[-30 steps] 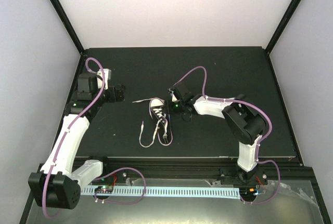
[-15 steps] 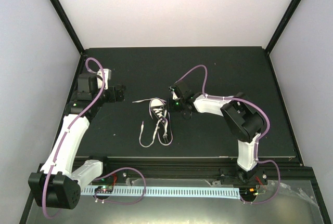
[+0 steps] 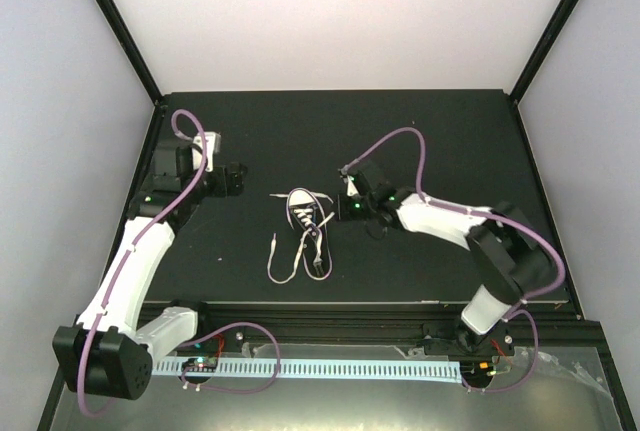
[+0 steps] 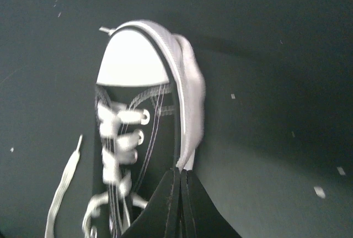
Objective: Tie the shoes
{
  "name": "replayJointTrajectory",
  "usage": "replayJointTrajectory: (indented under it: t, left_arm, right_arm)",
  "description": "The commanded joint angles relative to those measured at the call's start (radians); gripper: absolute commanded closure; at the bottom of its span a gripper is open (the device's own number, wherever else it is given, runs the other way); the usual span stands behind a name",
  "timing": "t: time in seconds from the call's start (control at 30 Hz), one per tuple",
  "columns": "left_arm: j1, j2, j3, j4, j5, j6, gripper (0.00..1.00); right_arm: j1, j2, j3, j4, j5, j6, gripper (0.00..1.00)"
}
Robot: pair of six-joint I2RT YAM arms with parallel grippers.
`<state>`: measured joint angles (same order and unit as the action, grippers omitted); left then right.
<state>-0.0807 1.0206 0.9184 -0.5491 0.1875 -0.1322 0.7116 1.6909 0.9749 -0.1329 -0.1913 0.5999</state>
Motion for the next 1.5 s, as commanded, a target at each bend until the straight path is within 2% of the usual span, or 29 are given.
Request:
replayJointTrajectory:
  t: [0.0, 0.17, 0.27, 0.3, 0.33, 0.43, 0.47, 0.53, 0.67, 0.87, 1.13, 1.4, 1.47]
  left_arm:
    - [-0.07, 0.052, 0.115, 0.013, 0.037, -0.034, 0.01]
    - [-0.11, 0.142, 0.307, 0.055, 0.205, -0.102, 0.01]
    - [-0.112, 0.222, 0.413, 0.073, 0.247, -0.122, 0.01]
    - [-0.113, 0.242, 0.43, 0.069, 0.246, -0.118, 0.01]
    - [-0.114, 0.252, 0.435, 0.064, 0.24, -0.11, 0.01]
    - [-0.114, 0.254, 0.385, 0.069, 0.193, -0.072, 0.01]
    - [-0.114, 0.254, 0.359, 0.079, 0.166, -0.064, 0.01]
    - [-0.113, 0.247, 0.337, 0.079, 0.142, -0.047, 0.01]
    - [-0.113, 0.224, 0.324, 0.084, 0.085, -0.024, 0.01]
    - [-0.111, 0.223, 0.324, 0.078, 0.096, -0.027, 0.01]
    - [-0.106, 0.216, 0.321, 0.079, 0.108, -0.031, 0.01]
    - [-0.094, 0.208, 0.321, 0.08, 0.114, -0.033, 0.01]
    - [-0.092, 0.208, 0.321, 0.079, 0.117, -0.036, 0.01]
  right_arm:
    - [0.027, -0.149, -0.144, -0.033, 0.009, 0.003, 0.98]
    - [0.118, -0.249, -0.312, -0.018, -0.025, 0.09, 0.98]
    - [0.169, -0.286, -0.376, -0.011, -0.038, 0.133, 0.93]
    - [0.174, -0.3, -0.384, -0.025, -0.039, 0.135, 0.89]
    - [0.175, -0.32, -0.383, -0.054, -0.028, 0.13, 0.8]
    - [0.168, -0.386, -0.325, -0.165, 0.12, 0.082, 0.37]
    - [0.158, -0.399, -0.299, -0.194, 0.159, 0.058, 0.3]
    - [0.121, -0.395, -0.244, -0.229, 0.201, 0.008, 0.26]
    - [0.086, -0.257, -0.099, -0.282, 0.271, -0.103, 0.33]
    - [0.087, -0.027, 0.081, -0.279, 0.286, -0.197, 0.52]
    - [0.087, 0.157, 0.183, -0.284, 0.299, -0.241, 0.62]
    - [0.087, 0.237, 0.215, -0.261, 0.248, -0.262, 0.65]
    - [0.086, 0.253, 0.222, -0.256, 0.255, -0.265, 0.69]
